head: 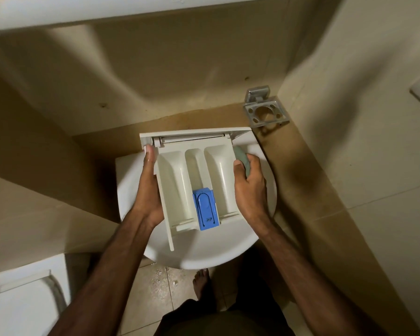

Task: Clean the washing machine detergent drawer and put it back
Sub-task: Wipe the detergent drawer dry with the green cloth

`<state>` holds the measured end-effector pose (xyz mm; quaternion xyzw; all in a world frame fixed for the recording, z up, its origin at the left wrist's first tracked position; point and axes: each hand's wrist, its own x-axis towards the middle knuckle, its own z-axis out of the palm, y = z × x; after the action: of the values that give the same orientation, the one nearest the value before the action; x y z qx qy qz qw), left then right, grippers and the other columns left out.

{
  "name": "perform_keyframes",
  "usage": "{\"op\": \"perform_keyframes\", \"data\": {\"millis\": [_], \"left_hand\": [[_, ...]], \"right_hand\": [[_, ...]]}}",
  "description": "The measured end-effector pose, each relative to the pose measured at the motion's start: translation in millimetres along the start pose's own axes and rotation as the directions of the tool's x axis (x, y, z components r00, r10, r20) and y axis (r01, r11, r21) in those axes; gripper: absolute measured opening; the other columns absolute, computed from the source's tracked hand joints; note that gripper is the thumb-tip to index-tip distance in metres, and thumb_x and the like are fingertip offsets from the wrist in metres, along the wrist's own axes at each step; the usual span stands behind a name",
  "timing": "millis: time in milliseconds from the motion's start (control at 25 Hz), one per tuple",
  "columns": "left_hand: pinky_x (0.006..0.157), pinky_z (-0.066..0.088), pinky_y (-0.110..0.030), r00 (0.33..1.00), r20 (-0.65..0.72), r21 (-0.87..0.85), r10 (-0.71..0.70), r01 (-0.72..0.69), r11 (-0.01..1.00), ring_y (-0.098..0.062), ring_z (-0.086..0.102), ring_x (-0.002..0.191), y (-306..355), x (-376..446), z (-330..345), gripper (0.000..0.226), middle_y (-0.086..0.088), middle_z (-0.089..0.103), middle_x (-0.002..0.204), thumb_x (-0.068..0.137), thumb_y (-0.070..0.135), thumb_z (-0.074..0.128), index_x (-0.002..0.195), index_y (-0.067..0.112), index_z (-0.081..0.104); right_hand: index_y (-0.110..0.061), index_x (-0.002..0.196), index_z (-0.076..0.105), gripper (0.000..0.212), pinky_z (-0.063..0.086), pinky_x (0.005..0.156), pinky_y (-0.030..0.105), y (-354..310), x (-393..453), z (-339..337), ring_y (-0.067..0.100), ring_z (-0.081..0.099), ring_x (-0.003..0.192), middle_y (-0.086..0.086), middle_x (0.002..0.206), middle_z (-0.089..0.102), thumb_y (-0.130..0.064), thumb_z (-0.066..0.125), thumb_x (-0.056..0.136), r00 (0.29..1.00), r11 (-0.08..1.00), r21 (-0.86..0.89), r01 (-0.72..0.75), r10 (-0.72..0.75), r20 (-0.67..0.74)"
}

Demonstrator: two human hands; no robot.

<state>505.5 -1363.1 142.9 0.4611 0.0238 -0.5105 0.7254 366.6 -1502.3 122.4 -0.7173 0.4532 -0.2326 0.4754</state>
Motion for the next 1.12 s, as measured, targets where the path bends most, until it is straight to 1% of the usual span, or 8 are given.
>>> {"op": "perform_keyframes", "data": {"millis": [120,280,400,480,560,880,1040,1120], "left_hand": [[0.101,0.053,-0.046,1.000,0.008,-0.098,0.000,0.001,0.995,-0.028,0.068,0.114,-6,1,-3,0.085,-0.006,0.071,0.125,0.083,0.085,0.039,0.136,0.024,0.066],[0.084,0.059,-0.038,0.999,-0.049,-0.136,0.012,-0.018,0.990,-0.024,0.073,0.093,-17,2,-5,0.066,-0.004,0.075,0.104,0.090,0.072,0.046,0.119,0.021,0.076],[0.073,0.060,-0.032,0.990,-0.134,-0.130,0.043,-0.060,0.990,-0.021,0.073,0.079,-21,2,-2,0.049,-0.003,0.074,0.091,0.092,0.061,0.049,0.094,0.022,0.079],[0.075,0.059,-0.033,0.984,-0.172,-0.138,0.055,-0.079,0.987,-0.022,0.071,0.081,-22,5,-4,0.047,-0.005,0.073,0.094,0.092,0.057,0.049,0.097,0.020,0.077],[0.081,0.058,-0.035,0.986,-0.161,-0.149,0.053,-0.077,0.986,-0.024,0.071,0.086,-22,4,-2,0.051,-0.008,0.074,0.097,0.094,0.055,0.044,0.097,0.017,0.079],[0.060,0.058,-0.025,0.965,-0.237,-0.106,0.113,-0.141,0.984,-0.020,0.070,0.068,-24,-2,-5,0.041,-0.004,0.072,0.078,0.094,0.043,0.046,0.083,0.019,0.077],[0.055,0.057,-0.021,0.957,-0.257,-0.101,0.135,-0.166,0.981,-0.017,0.069,0.060,-18,-3,-5,0.048,-0.003,0.071,0.073,0.099,0.040,0.040,0.076,0.019,0.076],[0.056,0.056,-0.022,0.954,-0.267,-0.083,0.136,-0.164,0.983,-0.017,0.069,0.061,-17,-3,-7,0.046,-0.003,0.070,0.075,0.098,0.041,0.040,0.078,0.019,0.076]], "right_hand": [[-0.024,0.137,0.055,0.029,0.050,0.073,0.021,-1,-2,-4,-0.011,0.060,0.085,-0.029,0.096,0.058,-0.034,0.050,0.109,0.999,0.998,-0.035,0.045,-0.045,0.012],[-0.021,0.132,0.063,0.027,0.059,0.089,0.043,-5,0,-13,0.000,0.065,0.096,-0.025,0.104,0.065,-0.030,0.056,0.107,0.990,0.994,-0.034,0.107,-0.110,-0.089],[-0.013,0.129,0.073,0.027,0.057,0.092,0.037,-7,-12,-22,0.018,0.067,0.110,-0.002,0.126,0.073,-0.019,0.066,0.103,0.785,0.827,-0.321,0.461,-0.549,-0.287],[-0.010,0.125,0.076,0.026,0.057,0.086,0.034,-11,-28,-22,0.023,0.068,0.103,0.004,0.126,0.074,-0.014,0.071,0.100,0.623,0.622,-0.442,0.646,-0.764,-0.164],[-0.009,0.124,0.077,0.025,0.059,0.079,0.033,-12,-40,-13,0.024,0.070,0.095,0.007,0.122,0.074,-0.012,0.071,0.100,0.584,0.544,-0.469,0.695,-0.808,-0.072],[-0.005,0.112,0.077,0.034,0.063,0.056,0.035,-20,-5,33,0.028,0.077,0.073,0.011,0.114,0.077,0.005,0.081,0.079,0.761,0.568,-0.631,0.528,-0.646,0.055],[-0.006,0.120,0.074,0.040,0.061,0.076,0.039,-35,-10,32,0.030,0.074,0.097,0.009,0.121,0.074,0.010,0.066,0.084,0.838,0.640,-0.545,0.541,-0.463,0.287],[-0.012,0.107,0.075,0.028,0.061,0.075,0.039,-40,-9,20,0.029,0.071,0.091,0.007,0.103,0.076,0.005,0.060,0.091,0.842,0.659,-0.534,0.530,-0.330,0.428]]}}
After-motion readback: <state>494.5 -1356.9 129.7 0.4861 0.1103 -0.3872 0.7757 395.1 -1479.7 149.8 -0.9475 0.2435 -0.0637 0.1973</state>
